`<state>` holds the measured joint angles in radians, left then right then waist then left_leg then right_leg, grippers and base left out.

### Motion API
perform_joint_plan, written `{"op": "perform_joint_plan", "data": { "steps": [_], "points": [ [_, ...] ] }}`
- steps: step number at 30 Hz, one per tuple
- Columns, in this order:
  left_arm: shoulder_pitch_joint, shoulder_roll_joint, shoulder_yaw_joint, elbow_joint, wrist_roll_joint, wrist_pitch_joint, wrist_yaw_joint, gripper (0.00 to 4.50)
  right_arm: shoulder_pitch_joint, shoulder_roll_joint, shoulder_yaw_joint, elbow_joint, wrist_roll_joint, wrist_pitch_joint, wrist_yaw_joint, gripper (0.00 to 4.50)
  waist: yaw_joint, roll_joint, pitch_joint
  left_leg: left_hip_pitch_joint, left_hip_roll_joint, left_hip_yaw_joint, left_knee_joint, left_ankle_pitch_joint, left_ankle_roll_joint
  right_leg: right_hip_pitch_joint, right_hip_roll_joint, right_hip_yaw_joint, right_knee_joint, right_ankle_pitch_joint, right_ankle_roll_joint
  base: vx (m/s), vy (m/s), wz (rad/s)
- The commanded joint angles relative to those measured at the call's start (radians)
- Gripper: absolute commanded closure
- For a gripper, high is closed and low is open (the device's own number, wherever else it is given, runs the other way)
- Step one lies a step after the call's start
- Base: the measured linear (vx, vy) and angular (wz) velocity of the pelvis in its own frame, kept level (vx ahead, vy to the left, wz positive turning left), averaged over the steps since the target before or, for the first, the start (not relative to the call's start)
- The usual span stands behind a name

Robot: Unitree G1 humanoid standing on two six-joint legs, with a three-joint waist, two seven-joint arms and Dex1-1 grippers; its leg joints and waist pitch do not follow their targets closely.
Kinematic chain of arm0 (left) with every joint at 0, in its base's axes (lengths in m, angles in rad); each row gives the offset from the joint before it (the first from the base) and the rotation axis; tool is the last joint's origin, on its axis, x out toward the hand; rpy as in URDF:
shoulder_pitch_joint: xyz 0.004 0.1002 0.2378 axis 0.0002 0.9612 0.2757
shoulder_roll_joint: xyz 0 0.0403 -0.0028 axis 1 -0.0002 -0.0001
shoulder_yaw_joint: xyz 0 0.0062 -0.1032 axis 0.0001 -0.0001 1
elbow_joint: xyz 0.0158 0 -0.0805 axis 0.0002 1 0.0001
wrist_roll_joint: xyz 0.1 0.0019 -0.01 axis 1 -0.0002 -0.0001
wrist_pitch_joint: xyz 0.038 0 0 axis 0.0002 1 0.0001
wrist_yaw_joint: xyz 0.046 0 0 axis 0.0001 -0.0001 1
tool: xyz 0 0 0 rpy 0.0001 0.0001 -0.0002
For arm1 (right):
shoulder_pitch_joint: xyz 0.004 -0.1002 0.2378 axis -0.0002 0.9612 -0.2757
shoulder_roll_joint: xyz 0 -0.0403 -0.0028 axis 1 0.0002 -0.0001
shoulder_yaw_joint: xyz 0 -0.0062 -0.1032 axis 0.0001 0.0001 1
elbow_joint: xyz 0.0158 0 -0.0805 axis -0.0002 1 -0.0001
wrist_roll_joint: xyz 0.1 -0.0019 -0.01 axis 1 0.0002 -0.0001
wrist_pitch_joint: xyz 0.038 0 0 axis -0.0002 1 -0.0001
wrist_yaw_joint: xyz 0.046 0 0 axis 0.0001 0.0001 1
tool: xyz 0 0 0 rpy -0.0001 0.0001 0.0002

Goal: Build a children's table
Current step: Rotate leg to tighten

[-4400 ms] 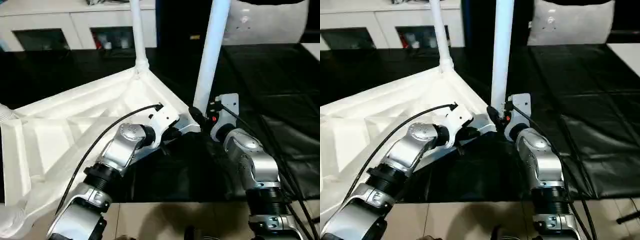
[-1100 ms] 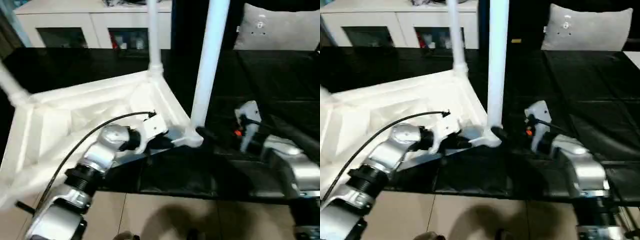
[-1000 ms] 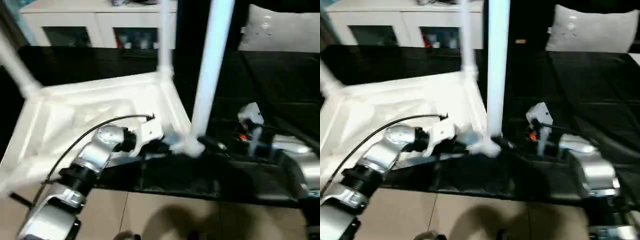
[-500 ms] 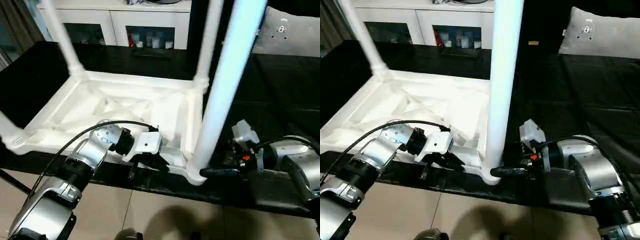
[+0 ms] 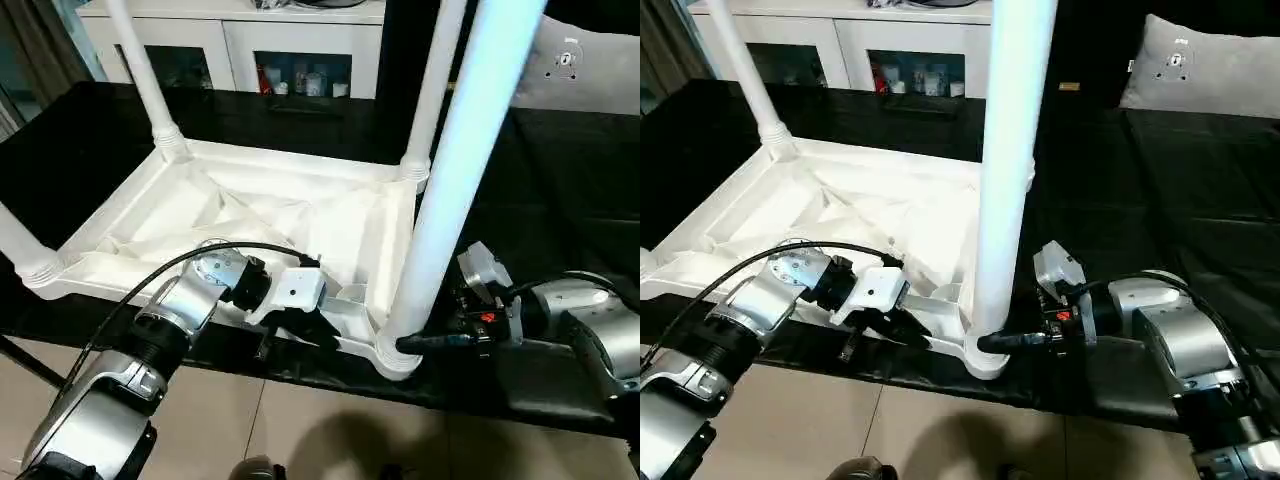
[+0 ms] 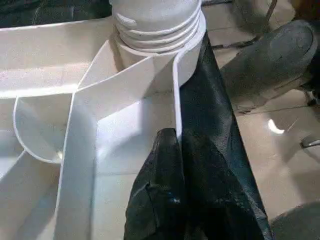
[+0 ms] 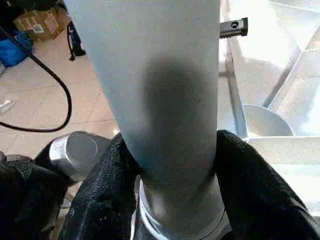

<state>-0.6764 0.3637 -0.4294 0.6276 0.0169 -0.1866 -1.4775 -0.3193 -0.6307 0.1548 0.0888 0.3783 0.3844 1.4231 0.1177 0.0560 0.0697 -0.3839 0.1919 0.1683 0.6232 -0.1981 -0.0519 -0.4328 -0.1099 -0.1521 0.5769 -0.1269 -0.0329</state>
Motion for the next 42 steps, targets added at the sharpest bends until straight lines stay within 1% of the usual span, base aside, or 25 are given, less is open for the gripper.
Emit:
{"op": "perform_joint_plan", "data": {
  "steps": [1, 5, 7, 9, 10, 12, 13, 14, 15, 16, 17, 18, 19, 20, 21, 22, 23, 24, 25, 26, 29, 31, 34, 38, 42],
  "points": [
    [-0.008, -0.015, 0.034, -0.038, -0.014, 0.045, 0.058, 4.5, 0.03, 0.016, 0.02, -0.07, 0.058, 0.066, 0.0, 2.54, -0.005, -0.026, -0.079, 0.012, 0.039, -0.006, -0.075, -0.143, 0.104, 0.074, -0.05, 0.058, -0.075, -0.394, -0.103, 0.0, 0.0, 0.0],
    [0.015, -0.046, 0.068, -0.099, -0.024, 0.17, 0.158, 4.5, 0.047, 0.069, 0.011, -0.108, 0.046, 0.143, -0.139, 2.54, -0.011, -0.026, -0.074, 0.011, 0.035, -0.007, -0.077, -0.168, 0.083, 0.075, -0.05, 0.052, -0.083, -0.45, -0.085, 0.0, 0.0, 0.0],
    [0.02, -0.064, 0.078, -0.128, -0.014, 0.234, 0.217, 4.5, 0.031, 0.126, -0.006, -0.085, -0.001, 0.159, -0.267, 2.54, -0.021, -0.025, -0.068, 0.015, 0.027, -0.008, -0.077, -0.2, 0.061, 0.072, -0.049, 0.044, -0.099, -0.538, -0.045, 0.0, 0.0, 0.0],
    [0.017, -0.102, 0.104, -0.162, -0.007, 0.335, 0.318, 4.5, 0.003, 0.212, -0.043, -0.049, -0.037, 0.181, -0.434, 2.54, -0.041, -0.023, -0.057, 0.02, 0.02, -0.009, -0.076, -0.247, 0.035, 0.066, -0.046, 0.03, -0.117, -0.618, -0.016, 0.0, 0.0, 0.0],
    [0.013, -0.123, 0.119, -0.175, -0.003, 0.377, 0.369, 4.5, -0.009, 0.249, -0.059, -0.035, -0.049, 0.193, -0.507, 2.54, -0.062, -0.023, -0.05, 0.02, 0.015, -0.016, -0.074, -0.299, 0.017, 0.072, -0.044, 0.01, -0.128, -0.682, 0.02, 0.0, 0.0, 0.0],
    [0.01, -0.146, 0.136, -0.195, -0.001, 0.425, 0.419, 4.5, -0.021, 0.289, -0.076, -0.025, -0.066, 0.208, -0.592, 2.54, -0.095, -0.019, -0.053, 0.027, 0.019, -0.025, -0.07, -0.35, 0.008, 0.083, -0.043, -0.015, -0.147, -0.69, 0.063, 0.0, 0.0, 0.0],
    [0.004, -0.176, 0.156, -0.209, -0.003, 0.468, 0.473, 4.5, -0.037, 0.338, -0.096, -0.003, -0.09, 0.214, -0.692, 2.54, -0.115, -0.003, -0.052, 0.028, 0.036, -0.035, -0.081, -0.396, 0.015, 0.094, -0.045, -0.025, -0.15, -0.654, 0.063, 0.0, 0.0, 0.0],
    [0.0, -0.198, 0.169, -0.221, 0.001, 0.501, 0.518, 4.5, -0.051, 0.379, -0.115, 0.017, -0.107, 0.217, -0.776, 2.54, -0.13, 0.012, -0.054, 0.017, 0.064, -0.053, -0.102, -0.46, 0.013, 0.115, -0.047, -0.021, -0.127, -0.574, 0.05, 0.0, 0.0, 0.0],
    [0.0, -0.198, 0.169, -0.221, 0.001, 0.501, 0.518, 4.5, -0.051, 0.379, -0.115, 0.017, -0.107, 0.217, -0.776, 2.55, -0.14, 0.014, -0.05, 0.012, 0.083, -0.063, -0.119, -0.511, 0.01, 0.122, -0.046, -0.013, -0.101, -0.509, 0.033, 0.0, 0.0, 0.0],
    [-0.006, -0.219, 0.18, -0.227, 0.012, 0.526, 0.567, 4.5, -0.066, 0.418, -0.131, 0.042, -0.126, 0.212, -0.856, 2.55, -0.15, 0.01, -0.046, 0.006, 0.105, -0.08, -0.15, -0.611, -0.004, 0.129, -0.044, 0.015, -0.046, -0.402, 0.008, 0.0, 0.0, 0.0],
    [-0.013, -0.251, 0.193, -0.239, 0.034, 0.56, 0.649, 4.5, -0.09, 0.473, -0.156, 0.083, -0.15, 0.202, -0.975, 2.55, -0.147, 0.009, -0.045, 0.018, 0.099, -0.075, -0.151, -0.642, -0.017, 0.121, -0.048, 0.026, -0.048, -0.395, -0.007, 0.0, 0.0, 0.0],
    [-0.018, -0.276, 0.202, -0.245, 0.047, 0.577, 0.706, 4.5, -0.106, 0.508, -0.173, 0.117, -0.165, 0.189, -1.048, 2.55, -0.16, -0.015, -0.042, 0.05, 0.036, -0.044, -0.102, -0.589, -0.03, 0.077, -0.059, 0.014, -0.12, -0.579, -0.011, 0.058, -0.024, 0.06],
    [-0.018, -0.287, 0.205, -0.252, 0.053, 0.591, 0.728, 4.5, -0.112, 0.522, -0.181, 0.128, -0.175, 0.182, -1.072, 2.55, -0.163, -0.034, -0.045, 0.058, -0.022, -0.02, -0.043, -0.4, -0.014, 0.061, -0.071, -0.015, -0.162, -0.762, 0.03, 0.058, -0.024, 0.06],
    [-0.017, -0.295, 0.207, -0.26, 0.057, 0.603, 0.744, 4.5, -0.116, 0.532, -0.186, 0.134, -0.184, 0.178, -1.086, 2.55, -0.158, -0.029, -0.054, 0.019, -0.025, -0.018, -0.043, -0.279, 0.02, 0.095, -0.079, -0.017, -0.159, -0.778, 0.079, 0.071, -0.029, -0.08],
    [-0.017, -0.302, 0.208, -0.265, 0.062, 0.609, 0.761, 4.5, -0.118, 0.539, -0.187, 0.141, -0.196, 0.165, -1.102, 2.55, -0.153, -0.02, -0.059, 0.01, -0.017, -0.022, -0.052, -0.249, 0.033, 0.102, -0.077, -0.013, -0.156, -0.737, 0.083, 0.0, 0.0, 0.0],
    [-0.018, -0.308, 0.208, -0.268, 0.067, 0.612, 0.775, 4.5, -0.119, 0.543, -0.187, 0.147, -0.204, 0.141, -1.111, 2.55, -0.154, -0.003, -0.065, 0.004, 0.01, -0.037, -0.067, -0.223, 0.046, 0.104, -0.068, -0.014, -0.145, -0.61, 0.052, 0.0, 0.0, 0.0],
    [-0.016, -0.323, 0.209, -0.286, 0.072, 0.633, 0.803, 4.5, -0.12, 0.555, -0.189, 0.159, -0.213, 0.097, -1.124, 2.55, -0.157, -0.001, -0.068, -0.003, 0.021, -0.044, -0.07, -0.209, 0.048, 0.107, -0.065, -0.011, -0.134, -0.531, 0.03, 0.061, -0.026, 0.0],
    [-0.016, -0.323, 0.209, -0.286, 0.072, 0.633, 0.803, 4.5, -0.12, 0.555, -0.189, 0.159, -0.213, 0.097, -1.124, 1.99, -0.155, -0.004, -0.072, -0.007, 0.026, -0.045, -0.073, -0.185, 0.054, 0.103, -0.057, -0.003, -0.116, -0.411, -0.019, 0.066, -0.017, 0.05],
    [-0.014, -0.318, 0.202, -0.298, 0.077, 0.642, 0.804, 4.5, -0.114, 0.571, -0.21, 0.146, -0.194, 0.09, -1.125, 1.85, -0.153, -0.011, -0.075, -0.008, 0.024, -0.045, -0.073, -0.156, 0.068, 0.106, -0.056, 0.003, -0.102, -0.338, -0.064, 0.066, -0.017, 0.05],
    [-0.014, -0.318, 0.202, -0.298, 0.077, 0.642, 0.804, 4.5, -0.114, 0.571, -0.21, 0.146, -0.194, 0.09, -1.125, 1.77, -0.148, -0.007, -0.082, -0.008, 0.025, -0.045, -0.07, -0.108, 0.088, 0.106, -0.059, 0.009, -0.089, -0.276, -0.101, 0.064, -0.006, 0.07],
    [-0.006, -0.302, 0.193, -0.308, 0.075, 0.645, 0.797, 4.5, -0.103, 0.568, -0.216, 0.129, -0.187, 0.071, -1.117, 1.5, -0.137, -0.005, -0.095, -0.017, 0.028, -0.048, -0.055, 0.08, 0.171, 0.106, -0.055, 0.016, -0.048, -0.039, -0.168, 0.038, -0.01, 0.02],
    [0.0, -0.28, 0.191, -0.302, 0.071, 0.627, 0.775, 4.5, -0.088, 0.533, -0.215, 0.106, -0.178, 0.043, -1.072, 1.38, -0.124, -0.001, -0.097, -0.015, 0.026, -0.045, -0.048, 0.134, 0.212, 0.102, -0.054, 0.019, -0.038, 0.024, -0.194, 0.0, 0.0, 0.0],
    [0.009, -0.251, 0.185, -0.289, 0.068, 0.588, 0.741, 4.5, -0.063, 0.473, -0.213, 0.073, -0.153, 0.008, -0.969, 1.08, -0.1, -0.003, -0.088, -0.012, 0.029, -0.038, -0.05, 0.076, 0.224, 0.097, -0.052, 0.019, -0.045, -0.045, -0.189, 0.0, 0.0, 0.0],
    [0.022, -0.211, 0.173, -0.278, 0.058, 0.55, 0.68, 4.5, -0.039, 0.394, -0.219, 0.048, -0.13, -0.014, -0.842, 0.67, -0.084, -0.005, -0.075, -0.008, 0.033, -0.033, -0.06, -0.06, 0.155, 0.096, -0.053, 0.015, -0.075, -0.25, -0.126, 0.0, 0.0, 0.0],
    [0.032, -0.149, 0.14, -0.252, 0.048, 0.458, 0.566, 4.5, -0.023, 0.275, -0.208, 0.042, -0.1, -0.035, -0.674, 0.48, -0.075, -0.01, -0.071, 0.0, 0.03, -0.029, -0.066, -0.15, 0.107, 0.095, -0.053, 0.017, -0.09, -0.348, -0.082, 0.0, 0.0, 0.0]
  ]
}}
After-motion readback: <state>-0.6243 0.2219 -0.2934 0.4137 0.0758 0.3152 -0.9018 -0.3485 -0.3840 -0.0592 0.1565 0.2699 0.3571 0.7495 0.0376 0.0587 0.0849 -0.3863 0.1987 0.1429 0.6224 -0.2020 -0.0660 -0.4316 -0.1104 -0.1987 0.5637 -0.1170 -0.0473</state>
